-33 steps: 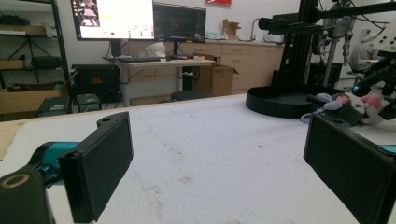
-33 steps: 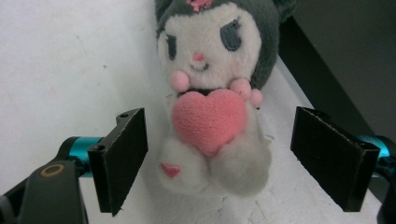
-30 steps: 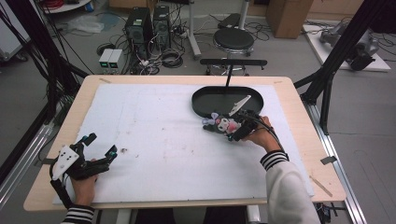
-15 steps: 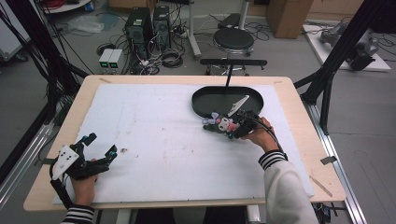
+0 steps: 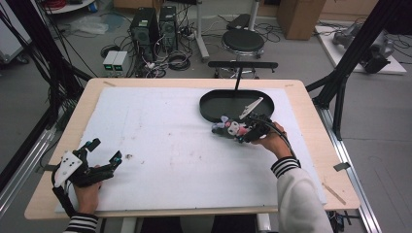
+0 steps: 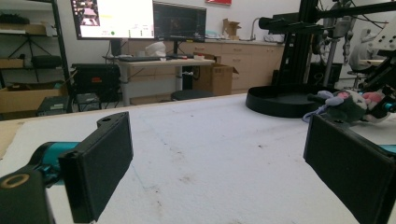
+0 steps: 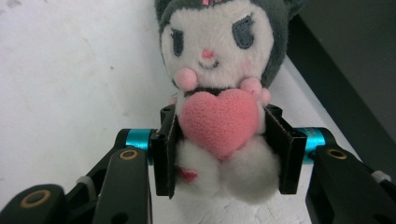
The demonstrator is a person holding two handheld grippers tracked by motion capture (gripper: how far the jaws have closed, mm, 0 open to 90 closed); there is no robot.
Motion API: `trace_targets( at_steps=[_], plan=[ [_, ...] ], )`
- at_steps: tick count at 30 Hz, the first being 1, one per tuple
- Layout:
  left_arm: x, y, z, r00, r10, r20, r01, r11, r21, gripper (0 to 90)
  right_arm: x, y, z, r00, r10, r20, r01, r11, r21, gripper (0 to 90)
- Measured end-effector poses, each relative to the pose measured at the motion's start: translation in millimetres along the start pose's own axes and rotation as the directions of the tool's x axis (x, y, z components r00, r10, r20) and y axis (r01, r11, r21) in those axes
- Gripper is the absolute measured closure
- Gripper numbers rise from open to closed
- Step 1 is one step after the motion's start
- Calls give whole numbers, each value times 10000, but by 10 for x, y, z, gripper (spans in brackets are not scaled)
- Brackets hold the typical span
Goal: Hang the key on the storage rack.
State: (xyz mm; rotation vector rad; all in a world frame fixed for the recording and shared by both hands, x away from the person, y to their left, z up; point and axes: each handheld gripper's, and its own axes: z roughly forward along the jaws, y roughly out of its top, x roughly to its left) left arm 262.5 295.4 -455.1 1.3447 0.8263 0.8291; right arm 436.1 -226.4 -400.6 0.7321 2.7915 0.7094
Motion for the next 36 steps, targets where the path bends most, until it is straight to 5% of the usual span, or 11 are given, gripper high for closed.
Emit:
trace_targets(
  at_steps=[13, 24, 31, 32, 36],
  plan=[
    [-4, 0, -1, 10000, 32, -3, -32, 10000, -8, 86, -71, -85, -316, 9956, 917, 186, -882, 9862, -1400, 523],
    [-5, 0, -3, 10000, 62, 1, -62, 10000, 1, 86, -150, -178, -560, 9772, 2084, 402, -1890, 9406, -2820, 524],
    [-5, 0, -2, 10000, 54, -3, -54, 10000, -5, 86, -212, -195, -703, 9479, 3049, 919, -2548, 8994, -3553, 524],
    [-5, 0, -2, 10000, 48, -8, -48, 10000, -4, 86, -226, -184, -754, 9389, 3321, 904, -2746, 8810, -3853, 525],
    [-5, 0, -3, 10000, 55, 1, -55, 10000, -7, 86, -242, -164, -815, 9267, 3600, 1078, -2889, 8659, -4084, 525]
  ],
)
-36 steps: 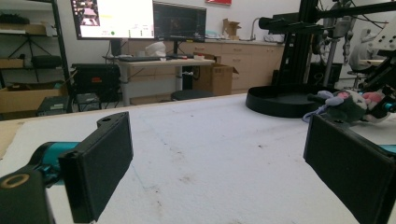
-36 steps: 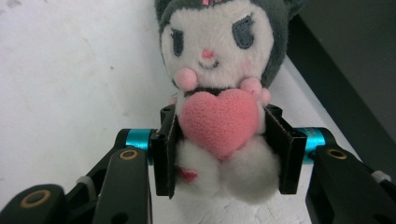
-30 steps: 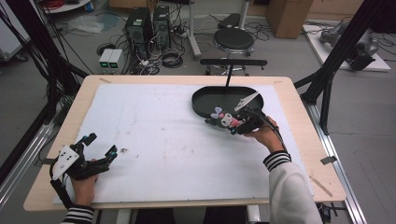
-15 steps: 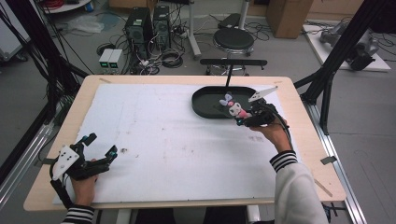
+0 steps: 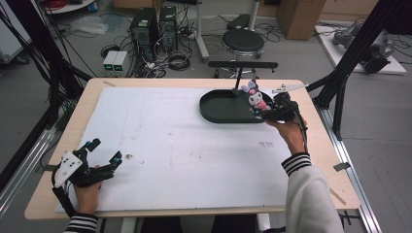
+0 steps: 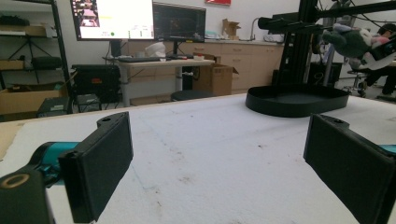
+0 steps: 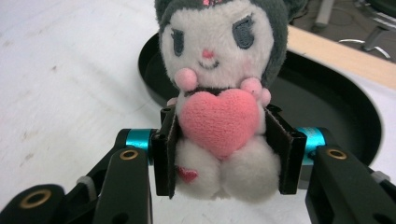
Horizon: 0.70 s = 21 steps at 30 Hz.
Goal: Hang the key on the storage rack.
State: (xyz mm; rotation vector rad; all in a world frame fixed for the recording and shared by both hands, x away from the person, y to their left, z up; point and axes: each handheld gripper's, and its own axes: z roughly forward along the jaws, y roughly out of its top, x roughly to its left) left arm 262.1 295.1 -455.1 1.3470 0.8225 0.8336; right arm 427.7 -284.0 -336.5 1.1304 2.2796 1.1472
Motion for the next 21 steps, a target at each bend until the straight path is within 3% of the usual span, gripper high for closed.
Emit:
trace_targets(
  at_steps=[5, 21],
  plan=[
    [1, 0, 0, 10000, -6, -2, 6, 10000, -5, 86, -28, 57, -67, 9985, 470, 267, -456, 9977, -505, 525],
    [3, 0, 2, 10000, -52, -7, 52, 10000, -22, 86, -122, 225, -168, 9940, 787, 764, -720, 9936, -868, 525]
  ],
)
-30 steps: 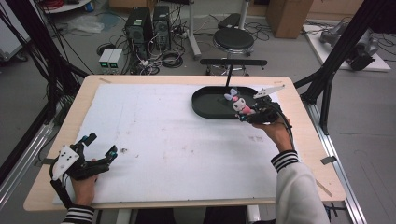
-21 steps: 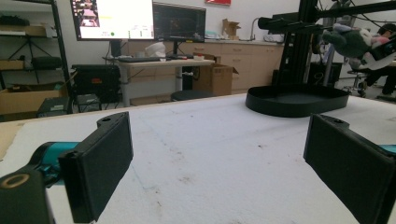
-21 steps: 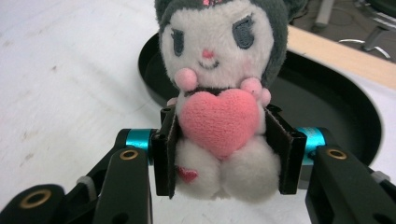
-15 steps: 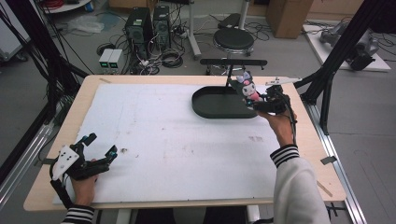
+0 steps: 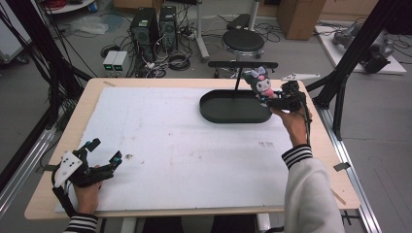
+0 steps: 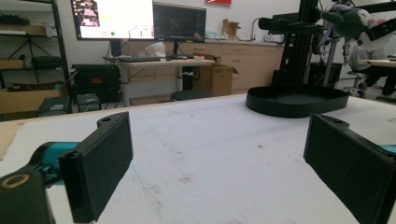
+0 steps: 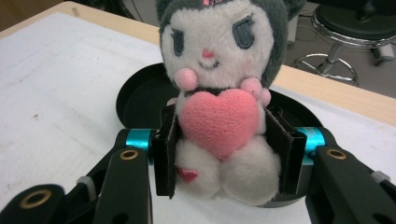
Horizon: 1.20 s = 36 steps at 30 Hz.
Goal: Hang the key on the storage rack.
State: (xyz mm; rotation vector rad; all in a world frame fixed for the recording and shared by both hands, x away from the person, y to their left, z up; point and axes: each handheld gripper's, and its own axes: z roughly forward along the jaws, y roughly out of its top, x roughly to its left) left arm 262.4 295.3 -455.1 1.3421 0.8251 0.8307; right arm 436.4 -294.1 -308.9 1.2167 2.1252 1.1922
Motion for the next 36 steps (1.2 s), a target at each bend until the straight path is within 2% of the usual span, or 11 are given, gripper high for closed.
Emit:
trace_targets(
  at_steps=[9, 22, 28, 36],
  plan=[
    [5, 1, 2, 10000, -35, -6, 35, 10000, 49, 86, -56, 116, -2, 9998, 185, 90, -183, 9997, -176, 525],
    [5, 1, 2, 10000, -41, -2, 41, 10000, 36, 86, -109, 188, 114, 9988, 352, 328, -345, 9991, -237, 525],
    [4, 2, 6, 10000, -22, 1, 22, 10000, 87, 86, -148, 211, 160, 9976, 636, 280, -626, 9973, -381, 525],
    [4, 2, 7, 10000, -25, 5, 25, 10000, 86, 86, -197, 215, 219, 9941, 950, 516, -918, 9938, -625, 525]
  ],
)
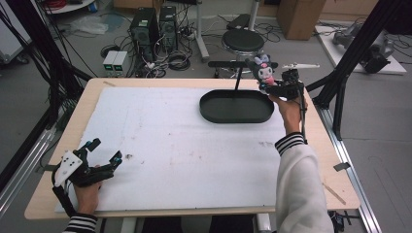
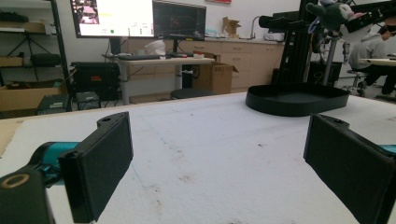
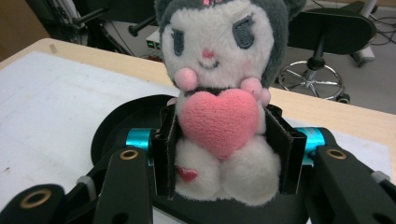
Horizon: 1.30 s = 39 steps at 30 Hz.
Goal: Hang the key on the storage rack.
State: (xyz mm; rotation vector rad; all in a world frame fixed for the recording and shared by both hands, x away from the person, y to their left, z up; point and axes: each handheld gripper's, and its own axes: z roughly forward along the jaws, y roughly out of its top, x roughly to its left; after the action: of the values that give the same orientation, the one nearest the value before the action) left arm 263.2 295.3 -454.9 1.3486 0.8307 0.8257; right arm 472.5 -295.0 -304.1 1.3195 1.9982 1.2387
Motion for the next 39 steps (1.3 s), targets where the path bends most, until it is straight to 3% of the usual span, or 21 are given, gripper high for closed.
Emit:
trace_targets(
  at_steps=[12, 27, 32, 39],
  plan=[
    [-2, 0, 0, 10000, 3, -4, -3, 10000, -10, 86, -32, -23, -13, 9998, 71, 205, -80, 9990, 449, 524],
    [-4, -1, -3, 10000, 36, 5, -36, 10000, -13, 86, 31, -144, 12, 9979, -497, 413, 438, 9900, 1338, 524],
    [-4, -1, -4, 10000, 41, 8, -41, 10000, -15, 86, 15, -237, 56, 9987, -233, 447, 157, 9866, 1621, 524],
    [-3, -1, -4, 10000, 38, 11, -38, 10000, -14, 86, -2, -273, 108, 9979, -215, 612, 95, 9817, 1903, 524]
  ],
)
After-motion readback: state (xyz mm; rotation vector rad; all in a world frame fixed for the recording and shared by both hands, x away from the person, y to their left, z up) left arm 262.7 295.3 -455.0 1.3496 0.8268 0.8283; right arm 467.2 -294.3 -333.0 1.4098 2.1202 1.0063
